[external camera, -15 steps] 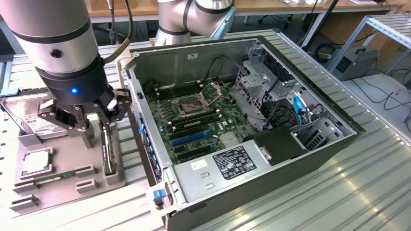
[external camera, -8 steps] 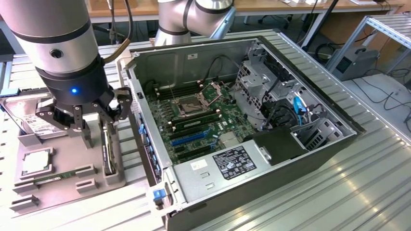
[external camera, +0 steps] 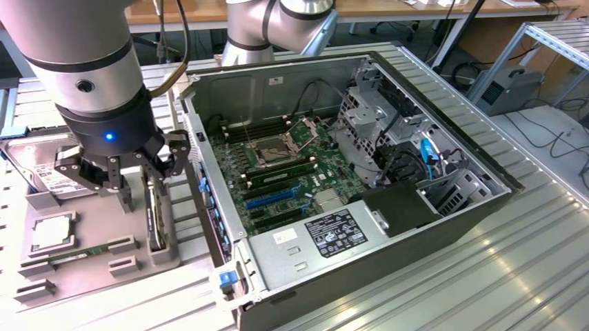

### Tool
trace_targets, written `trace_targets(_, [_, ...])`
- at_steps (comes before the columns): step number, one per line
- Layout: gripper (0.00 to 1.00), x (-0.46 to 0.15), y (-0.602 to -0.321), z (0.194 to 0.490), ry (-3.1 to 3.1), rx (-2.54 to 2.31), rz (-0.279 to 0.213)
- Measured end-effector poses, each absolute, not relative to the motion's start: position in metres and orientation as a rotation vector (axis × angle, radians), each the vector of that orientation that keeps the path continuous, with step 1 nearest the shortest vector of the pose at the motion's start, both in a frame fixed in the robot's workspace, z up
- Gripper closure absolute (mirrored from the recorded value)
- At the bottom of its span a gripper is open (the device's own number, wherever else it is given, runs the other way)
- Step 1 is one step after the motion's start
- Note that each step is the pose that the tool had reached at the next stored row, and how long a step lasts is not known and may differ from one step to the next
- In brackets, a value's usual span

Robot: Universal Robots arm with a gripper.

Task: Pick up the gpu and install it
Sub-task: 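Pick up the gpu and move the gpu toward the slot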

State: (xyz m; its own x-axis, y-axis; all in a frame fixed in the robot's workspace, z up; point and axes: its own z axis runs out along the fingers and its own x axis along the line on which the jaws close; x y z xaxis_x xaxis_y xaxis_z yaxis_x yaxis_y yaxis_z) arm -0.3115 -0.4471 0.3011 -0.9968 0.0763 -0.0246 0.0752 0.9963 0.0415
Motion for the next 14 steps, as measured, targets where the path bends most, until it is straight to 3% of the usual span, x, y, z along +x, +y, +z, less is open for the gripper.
trace_targets(14, [0.5,-0.311,-0.432,0.285,3.112,0.118,0.063])
